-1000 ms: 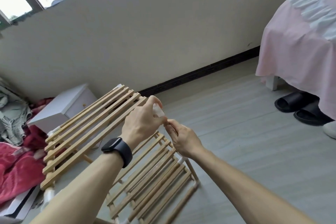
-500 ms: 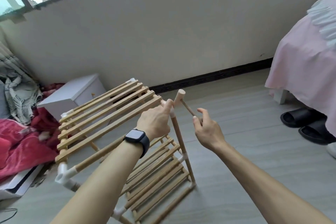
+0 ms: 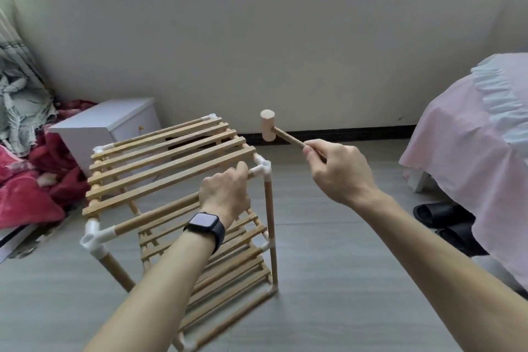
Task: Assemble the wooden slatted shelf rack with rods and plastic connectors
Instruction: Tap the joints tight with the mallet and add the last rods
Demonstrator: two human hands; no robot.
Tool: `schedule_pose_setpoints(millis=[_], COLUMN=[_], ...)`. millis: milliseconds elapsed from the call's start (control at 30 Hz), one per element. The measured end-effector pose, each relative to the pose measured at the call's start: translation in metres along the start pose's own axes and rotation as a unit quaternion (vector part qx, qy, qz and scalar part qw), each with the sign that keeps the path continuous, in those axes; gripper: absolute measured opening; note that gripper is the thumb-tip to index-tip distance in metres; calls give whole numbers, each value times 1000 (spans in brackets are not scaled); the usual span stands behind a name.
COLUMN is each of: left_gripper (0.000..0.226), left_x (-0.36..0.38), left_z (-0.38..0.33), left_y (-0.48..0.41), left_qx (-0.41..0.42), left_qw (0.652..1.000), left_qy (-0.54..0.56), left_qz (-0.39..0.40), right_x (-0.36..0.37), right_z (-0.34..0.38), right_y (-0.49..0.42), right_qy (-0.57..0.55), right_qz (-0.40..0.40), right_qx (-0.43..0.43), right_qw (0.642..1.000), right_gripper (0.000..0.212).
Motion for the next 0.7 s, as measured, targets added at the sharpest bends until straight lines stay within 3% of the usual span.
schedule_pose_setpoints(millis=[133, 233, 367, 467, 600, 700], left_gripper=[16, 17, 20, 18, 21, 17], left_x=[2, 2, 2, 1, -1, -3], left_z=[1, 0, 1, 0, 0, -1], left_y=[-1, -3, -2, 0, 0, 1], left_qx=[5, 14, 13, 20, 21, 24], left_qw=[1000, 1000, 1000, 1000, 1000, 1000], left_qy=[7, 9, 6, 3, -3, -10], left_qz=[14, 17, 20, 6, -5, -18], right_x=[10, -7, 14, 2, 28, 21], right_z=[4, 10, 9, 8, -3, -14], right_y=[-1, -4, 1, 5, 12, 19], right_qy=[57, -11, 53, -19, 10, -76], right_qz=[104, 26, 102, 4, 79, 14], right_qx=[17, 6, 19, 4, 27, 34], right_qw=[993, 1000, 993, 1000, 996, 996], right_gripper=[28, 25, 27, 25, 27, 21])
Point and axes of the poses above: each hand's wrist, its own y-axis away from the middle knuckle, its own x-axis out of the palm, z = x × y, the point moved 9 cm from there along -y, towards the middle knuckle, and after that the axes turned 2 degrees about x, right-handed, at the moved point
